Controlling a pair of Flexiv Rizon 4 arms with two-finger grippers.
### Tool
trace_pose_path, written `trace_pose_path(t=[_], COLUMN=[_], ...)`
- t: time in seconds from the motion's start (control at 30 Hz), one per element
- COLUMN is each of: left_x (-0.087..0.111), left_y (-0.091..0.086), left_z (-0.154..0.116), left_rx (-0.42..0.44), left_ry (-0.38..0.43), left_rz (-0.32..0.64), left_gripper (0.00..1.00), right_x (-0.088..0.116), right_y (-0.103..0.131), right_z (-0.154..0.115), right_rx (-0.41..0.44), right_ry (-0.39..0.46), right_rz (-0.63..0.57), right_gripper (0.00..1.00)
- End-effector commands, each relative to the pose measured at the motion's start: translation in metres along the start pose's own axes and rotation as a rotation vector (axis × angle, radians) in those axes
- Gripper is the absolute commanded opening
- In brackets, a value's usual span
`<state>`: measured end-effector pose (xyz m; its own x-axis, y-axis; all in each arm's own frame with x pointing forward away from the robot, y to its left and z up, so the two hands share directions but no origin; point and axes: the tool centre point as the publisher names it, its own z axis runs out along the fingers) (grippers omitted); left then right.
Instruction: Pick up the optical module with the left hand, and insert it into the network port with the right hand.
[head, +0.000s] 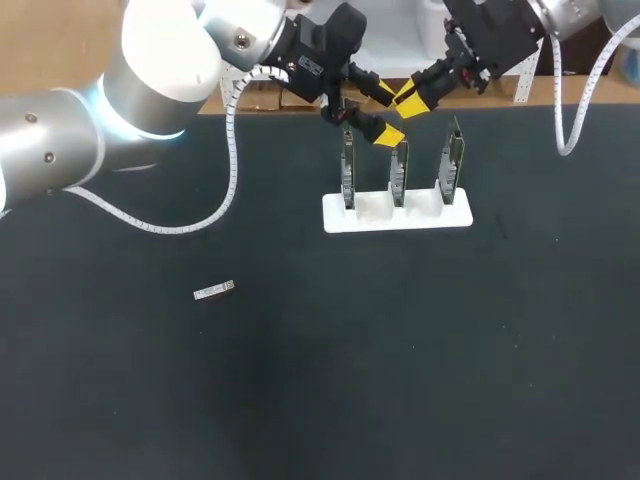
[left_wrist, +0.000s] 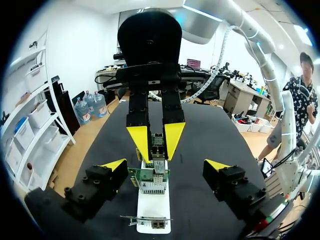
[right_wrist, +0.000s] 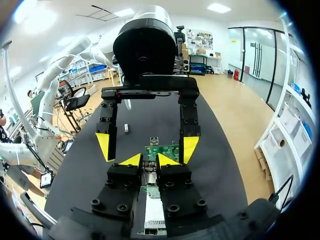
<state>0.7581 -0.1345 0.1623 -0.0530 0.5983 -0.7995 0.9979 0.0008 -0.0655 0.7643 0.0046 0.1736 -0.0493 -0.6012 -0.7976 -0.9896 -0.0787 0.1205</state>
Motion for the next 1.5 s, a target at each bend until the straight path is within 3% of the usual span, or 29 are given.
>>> trace_pose_path(t=[0.03, 1.5], left_x=[0.0002, 0.0002], left_y=[-0.0007, -0.0007], left_z=[0.0, 0.0], left_rx=[-0.002, -0.002], left_ry=[-0.001, -0.001], left_rz=[0.001, 0.001], left_gripper=[1.0, 1.0], right_x=[0.0003, -0.0016], right_y=[-0.0065, 0.0016], right_z=[-0.0013, -0.0016], right_rx=[-0.014, 0.009], right_ry=[-0.002, -0.007], right_rz=[-0.002, 0.0], right_gripper=[0.0, 0.0])
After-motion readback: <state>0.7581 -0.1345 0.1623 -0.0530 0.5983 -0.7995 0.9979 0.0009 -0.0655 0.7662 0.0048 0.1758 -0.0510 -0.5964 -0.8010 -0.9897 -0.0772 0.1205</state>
